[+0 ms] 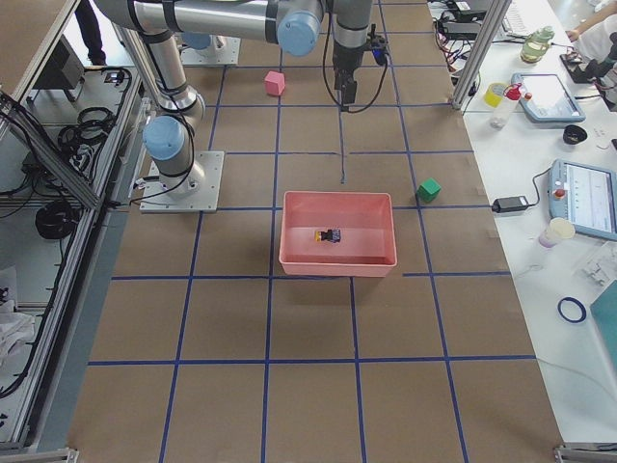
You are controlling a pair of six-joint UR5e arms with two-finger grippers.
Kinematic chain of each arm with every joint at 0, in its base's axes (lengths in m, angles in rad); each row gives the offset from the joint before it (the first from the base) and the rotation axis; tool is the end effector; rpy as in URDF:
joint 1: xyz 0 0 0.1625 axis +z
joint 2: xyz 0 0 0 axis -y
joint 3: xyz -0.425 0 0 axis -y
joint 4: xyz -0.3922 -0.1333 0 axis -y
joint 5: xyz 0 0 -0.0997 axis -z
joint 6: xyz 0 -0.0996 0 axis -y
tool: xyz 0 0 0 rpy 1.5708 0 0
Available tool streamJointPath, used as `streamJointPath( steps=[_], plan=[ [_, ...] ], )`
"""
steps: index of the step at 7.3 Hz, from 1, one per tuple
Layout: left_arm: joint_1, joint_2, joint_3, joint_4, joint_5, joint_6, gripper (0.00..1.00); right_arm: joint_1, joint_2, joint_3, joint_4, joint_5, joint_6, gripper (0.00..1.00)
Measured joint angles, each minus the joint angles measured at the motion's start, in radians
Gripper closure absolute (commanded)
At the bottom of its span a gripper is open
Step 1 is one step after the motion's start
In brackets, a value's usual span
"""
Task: Align button upright
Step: 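Move the right gripper over the pink tray down to the black button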
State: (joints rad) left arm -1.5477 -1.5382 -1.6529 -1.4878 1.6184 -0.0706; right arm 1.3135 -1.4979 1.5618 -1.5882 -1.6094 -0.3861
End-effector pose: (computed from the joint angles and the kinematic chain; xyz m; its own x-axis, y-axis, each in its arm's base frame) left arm -0.1174 -0.4837 0.4718 -0.9944 -0.0951 -0.0451 -0.0935 0.9949 -0.0368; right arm -0.0064 -0.5332 0.4573 -0.9914 -0.1298 0.0182 -0.1286 0.9900 0.0576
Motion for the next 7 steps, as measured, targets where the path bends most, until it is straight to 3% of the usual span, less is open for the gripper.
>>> streamJointPath(
  steps=[3, 7],
  plan=[
    [0.000, 0.000, -0.002, 0.006, 0.000, 0.000, 0.00, -0.276, 0.098, 0.130, -0.214, 0.007, -0.244, 0.00],
    [0.001, -0.004, -0.004, 0.009, -0.003, -0.001, 0.00, -0.406, 0.185, 0.331, -0.576, 0.031, -0.358, 0.00]
  ],
)
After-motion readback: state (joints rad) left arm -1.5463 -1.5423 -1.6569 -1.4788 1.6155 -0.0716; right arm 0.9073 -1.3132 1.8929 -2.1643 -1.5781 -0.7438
